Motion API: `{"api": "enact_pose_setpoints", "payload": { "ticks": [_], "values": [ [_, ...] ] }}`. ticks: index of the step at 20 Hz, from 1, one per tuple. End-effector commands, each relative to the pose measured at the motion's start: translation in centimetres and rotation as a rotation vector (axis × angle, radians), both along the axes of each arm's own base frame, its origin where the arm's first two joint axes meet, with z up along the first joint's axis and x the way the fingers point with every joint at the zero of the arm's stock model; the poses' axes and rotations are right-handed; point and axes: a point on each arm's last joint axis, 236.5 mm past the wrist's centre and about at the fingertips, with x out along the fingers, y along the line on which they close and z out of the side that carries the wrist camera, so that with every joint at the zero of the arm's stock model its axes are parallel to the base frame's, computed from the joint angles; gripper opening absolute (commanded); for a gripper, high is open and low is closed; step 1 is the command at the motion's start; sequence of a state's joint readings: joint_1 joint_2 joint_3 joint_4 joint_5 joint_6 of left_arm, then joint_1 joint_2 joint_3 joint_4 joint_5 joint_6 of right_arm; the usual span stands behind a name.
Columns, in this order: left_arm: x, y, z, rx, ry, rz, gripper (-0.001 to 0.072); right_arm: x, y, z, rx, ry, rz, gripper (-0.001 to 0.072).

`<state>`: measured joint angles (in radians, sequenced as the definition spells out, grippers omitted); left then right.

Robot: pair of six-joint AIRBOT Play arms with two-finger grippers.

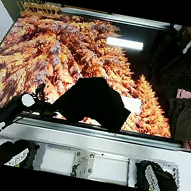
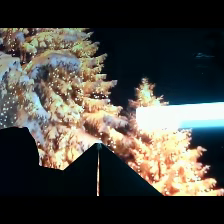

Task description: Fold the clothes and pants, and hang the long-sleeved shirts on hangers.

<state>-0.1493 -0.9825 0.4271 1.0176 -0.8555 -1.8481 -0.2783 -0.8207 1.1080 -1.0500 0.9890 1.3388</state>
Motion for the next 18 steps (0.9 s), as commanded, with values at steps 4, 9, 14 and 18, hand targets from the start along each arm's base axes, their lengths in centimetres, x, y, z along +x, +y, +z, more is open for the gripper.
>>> {"api": "enact_pose_setpoints", "payload": {
  "ticks": [4, 9, 14, 18],
  "values": [
    [1.0, -4.3, -1.7, -0.013, 0.061, -0.094, 0.0617, -0.6, 0.4, -0.9, 0.006, 0.046, 0.022, 0.0020],
    [1.8, -7.0, -1.9, -0.010, 0.073, -0.177, 0.0523, -0.9, 0.7, -1.3, 0.008, 0.064, 0.032, 0.0021],
    [4.2, -7.6, 0.0, -0.020, -0.012, -0.207, 0.0010, -2.2, 2.1, -4.6, 0.027, 0.179, 0.085, 0.0020],
    [5.7, -6.5, 2.3, -0.015, -0.093, -0.194, 0.0010, -5.3, 5.3, -14.8, 0.080, 0.435, 0.171, 0.0234]
  ]
}}
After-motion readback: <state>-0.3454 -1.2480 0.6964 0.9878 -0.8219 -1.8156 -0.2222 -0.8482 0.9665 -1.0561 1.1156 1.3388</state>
